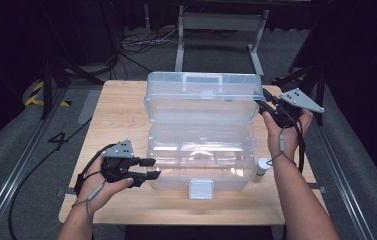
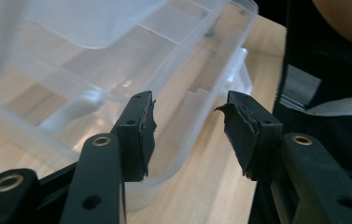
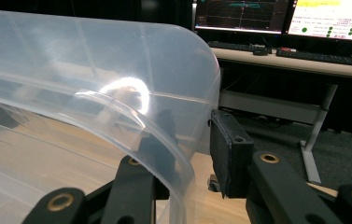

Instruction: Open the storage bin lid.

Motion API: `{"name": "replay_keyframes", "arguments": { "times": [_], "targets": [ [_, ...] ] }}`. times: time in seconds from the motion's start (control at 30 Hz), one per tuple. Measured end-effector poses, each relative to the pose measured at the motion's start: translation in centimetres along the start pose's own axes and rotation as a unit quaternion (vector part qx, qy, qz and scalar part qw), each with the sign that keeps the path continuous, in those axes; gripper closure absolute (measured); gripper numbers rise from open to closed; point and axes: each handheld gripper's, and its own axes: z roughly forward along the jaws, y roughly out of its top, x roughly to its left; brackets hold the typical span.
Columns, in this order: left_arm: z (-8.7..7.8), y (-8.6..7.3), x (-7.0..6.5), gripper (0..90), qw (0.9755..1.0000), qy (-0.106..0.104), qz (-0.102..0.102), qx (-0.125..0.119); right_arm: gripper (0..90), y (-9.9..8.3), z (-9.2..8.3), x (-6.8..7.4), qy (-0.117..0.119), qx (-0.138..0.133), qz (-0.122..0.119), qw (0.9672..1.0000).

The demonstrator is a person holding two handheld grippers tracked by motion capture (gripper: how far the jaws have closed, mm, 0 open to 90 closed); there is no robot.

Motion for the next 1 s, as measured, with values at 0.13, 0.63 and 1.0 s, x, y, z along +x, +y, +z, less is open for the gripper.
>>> {"name": "replay_keyframes", "arguments": {
  "times": [0.13, 0.63, 1.0],
  "targets": [
    [1.0, -0.1, -0.2, 52.7, 0.9996, -0.009, 0.017, 0.020, 71.1, 0.0, 0.0, 0.0, 0.000, -0.001, 0.001, 1.0000],
    [4.0, -1.0, 0.1, 54.3, 0.9967, -0.023, 0.026, 0.073, 70.7, 0.0, 0.2, -0.1, 0.004, -0.002, 0.004, 1.0000],
    [4.4, -1.4, 0.3, 68.1, 0.9981, -0.013, 0.029, 0.052, 70.2, 0.0, 0.4, 0.1, -0.012, -0.018, -0.012, 0.9997]
  ]
}}
